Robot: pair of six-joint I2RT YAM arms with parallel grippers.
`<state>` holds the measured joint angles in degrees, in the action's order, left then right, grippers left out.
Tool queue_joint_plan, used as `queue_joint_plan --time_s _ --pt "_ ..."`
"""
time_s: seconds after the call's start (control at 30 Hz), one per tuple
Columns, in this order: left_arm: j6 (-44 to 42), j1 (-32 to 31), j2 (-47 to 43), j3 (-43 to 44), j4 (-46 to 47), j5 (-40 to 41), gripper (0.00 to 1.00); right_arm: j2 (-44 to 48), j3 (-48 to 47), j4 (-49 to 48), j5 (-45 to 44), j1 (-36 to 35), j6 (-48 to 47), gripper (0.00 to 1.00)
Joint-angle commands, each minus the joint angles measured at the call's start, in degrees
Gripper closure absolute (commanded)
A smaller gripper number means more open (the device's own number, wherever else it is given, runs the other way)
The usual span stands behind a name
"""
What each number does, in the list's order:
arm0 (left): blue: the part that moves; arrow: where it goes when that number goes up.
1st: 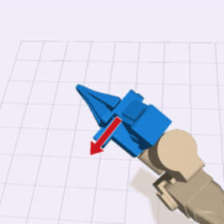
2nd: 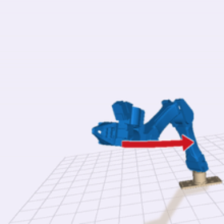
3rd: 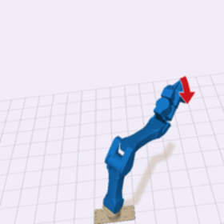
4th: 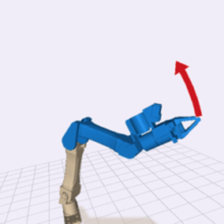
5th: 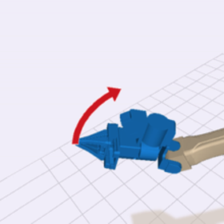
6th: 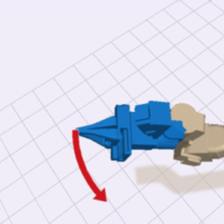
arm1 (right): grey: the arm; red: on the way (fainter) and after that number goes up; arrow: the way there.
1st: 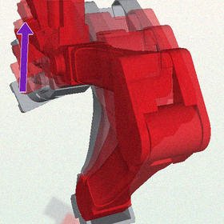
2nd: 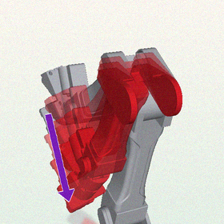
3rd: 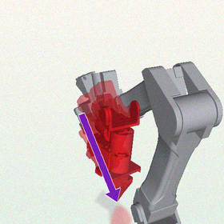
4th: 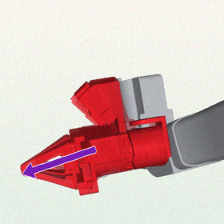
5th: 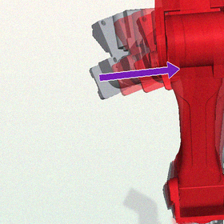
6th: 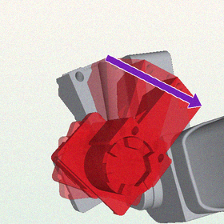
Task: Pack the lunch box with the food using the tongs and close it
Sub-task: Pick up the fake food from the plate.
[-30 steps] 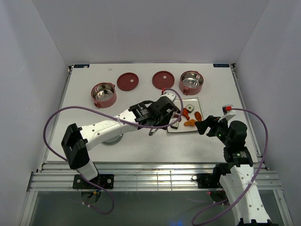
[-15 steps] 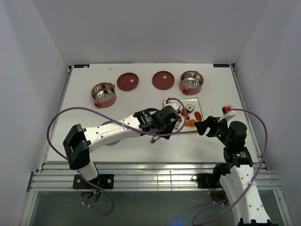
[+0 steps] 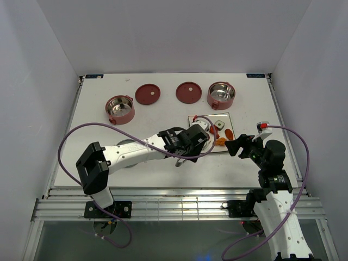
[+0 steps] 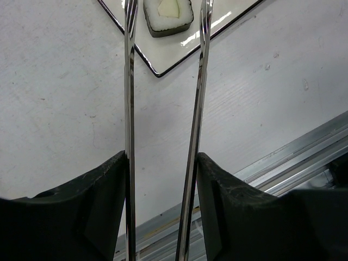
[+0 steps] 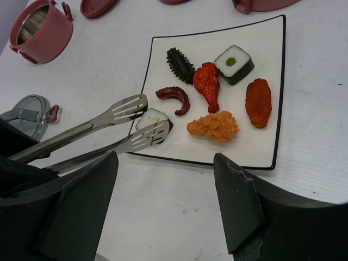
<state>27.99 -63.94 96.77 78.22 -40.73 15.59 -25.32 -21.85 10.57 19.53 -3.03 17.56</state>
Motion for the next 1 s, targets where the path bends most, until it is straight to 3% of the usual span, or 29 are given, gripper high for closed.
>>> queue_joint_plan --time_s 0.0,0.47,0.97 --pt "-0.3 -0.3 -0.2 -0.5 2.3 0.0 0.39 0.6 -0.3 -1.2 0.3 0.0 -0.4 0.23" --pt "0.0 -0.2 2.2 0.1 2.4 0.7 0.39 0.4 -0.3 -1.4 0.4 0.0 -0.6 0.23" --pt "1.3 -0.2 0.5 2.8 -2.4 3.2 0.60 0.7 -0.6 -0.9 0.0 0.0 -0.6 0.23"
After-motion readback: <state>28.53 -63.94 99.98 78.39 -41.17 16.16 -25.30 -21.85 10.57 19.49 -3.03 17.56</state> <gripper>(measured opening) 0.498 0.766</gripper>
